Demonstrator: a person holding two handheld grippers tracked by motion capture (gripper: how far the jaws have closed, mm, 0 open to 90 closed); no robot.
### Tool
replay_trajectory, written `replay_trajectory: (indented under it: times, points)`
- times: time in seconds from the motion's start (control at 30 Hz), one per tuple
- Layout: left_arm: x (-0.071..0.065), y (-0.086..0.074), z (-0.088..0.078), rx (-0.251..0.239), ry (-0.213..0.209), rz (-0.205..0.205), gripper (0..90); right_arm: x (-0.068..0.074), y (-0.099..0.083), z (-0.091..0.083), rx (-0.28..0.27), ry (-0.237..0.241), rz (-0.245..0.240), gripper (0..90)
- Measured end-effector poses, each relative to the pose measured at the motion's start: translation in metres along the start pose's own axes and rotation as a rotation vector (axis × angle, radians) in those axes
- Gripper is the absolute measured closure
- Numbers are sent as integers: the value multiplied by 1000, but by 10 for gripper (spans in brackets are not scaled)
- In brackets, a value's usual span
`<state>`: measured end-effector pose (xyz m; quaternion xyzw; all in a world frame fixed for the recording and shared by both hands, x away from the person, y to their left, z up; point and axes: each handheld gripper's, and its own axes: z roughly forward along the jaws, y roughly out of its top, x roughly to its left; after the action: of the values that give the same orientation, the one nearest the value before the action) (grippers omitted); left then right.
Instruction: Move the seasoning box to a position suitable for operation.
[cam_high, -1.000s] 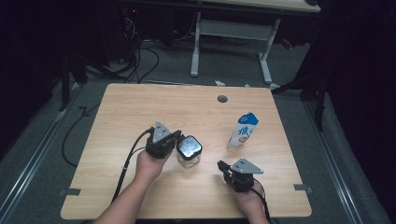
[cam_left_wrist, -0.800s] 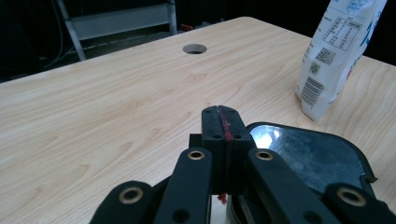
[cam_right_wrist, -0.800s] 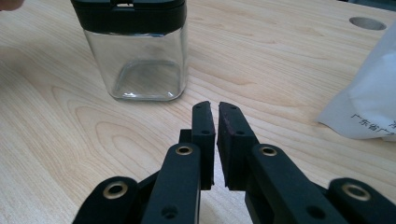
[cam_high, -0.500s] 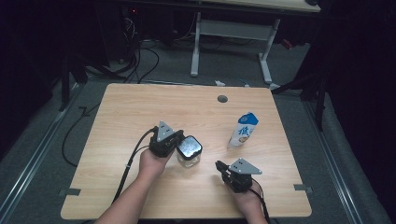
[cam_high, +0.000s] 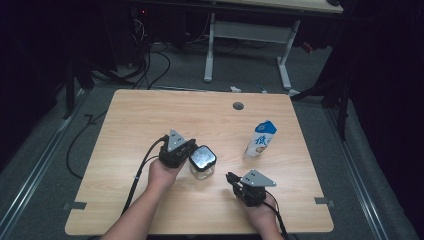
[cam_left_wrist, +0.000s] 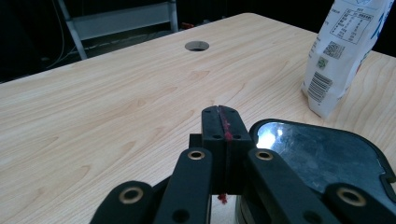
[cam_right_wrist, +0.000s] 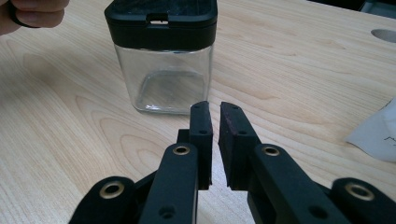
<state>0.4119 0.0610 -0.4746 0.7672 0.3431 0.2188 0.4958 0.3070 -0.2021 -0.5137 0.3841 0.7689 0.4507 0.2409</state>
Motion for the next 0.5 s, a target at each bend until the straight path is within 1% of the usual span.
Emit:
replay_trajectory:
  times: [0.1, 0.27, 0.5]
  points:
    - [0, 0, -1, 0, -2, 7, 900, 0, -1, 0, 4, -2, -2, 835]
    - [1, -2, -1, -12, -10, -6, 900, 0, -1, -1, 4, 2, 1, 834]
    - [2, -4, 0, -22, -8, -21, 900, 2, 1, -1, -14, 12, 2, 842]
